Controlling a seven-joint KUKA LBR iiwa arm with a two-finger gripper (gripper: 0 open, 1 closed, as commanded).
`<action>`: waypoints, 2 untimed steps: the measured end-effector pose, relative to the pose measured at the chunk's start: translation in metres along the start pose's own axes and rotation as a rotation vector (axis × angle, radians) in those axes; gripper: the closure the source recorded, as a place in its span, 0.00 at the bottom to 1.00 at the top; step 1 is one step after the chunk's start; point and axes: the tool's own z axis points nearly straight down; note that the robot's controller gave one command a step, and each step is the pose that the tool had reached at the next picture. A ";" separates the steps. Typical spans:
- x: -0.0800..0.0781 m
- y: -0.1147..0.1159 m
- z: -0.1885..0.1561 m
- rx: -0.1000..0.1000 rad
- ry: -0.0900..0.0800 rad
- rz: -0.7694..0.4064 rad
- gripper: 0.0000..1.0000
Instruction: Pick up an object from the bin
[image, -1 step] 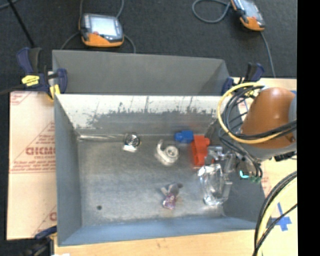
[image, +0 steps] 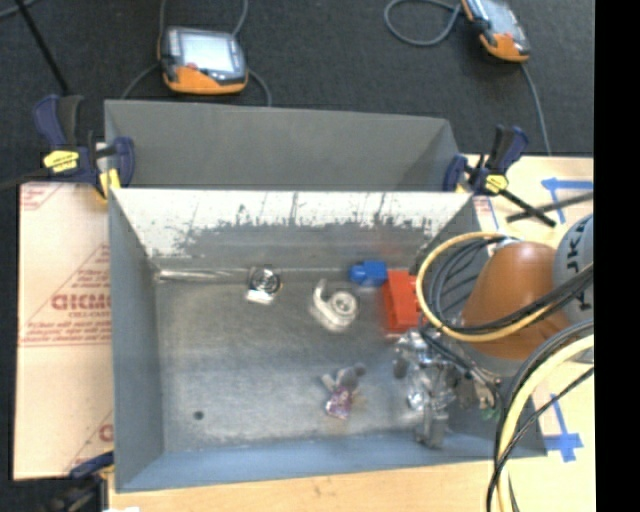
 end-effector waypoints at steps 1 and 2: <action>-0.005 -0.019 0.013 0.009 -0.020 -0.536 0.00; -0.001 -0.016 0.016 0.001 -0.010 -0.540 1.00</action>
Offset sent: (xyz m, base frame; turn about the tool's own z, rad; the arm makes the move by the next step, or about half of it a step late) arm 0.0002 -0.0169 -0.0168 -0.5374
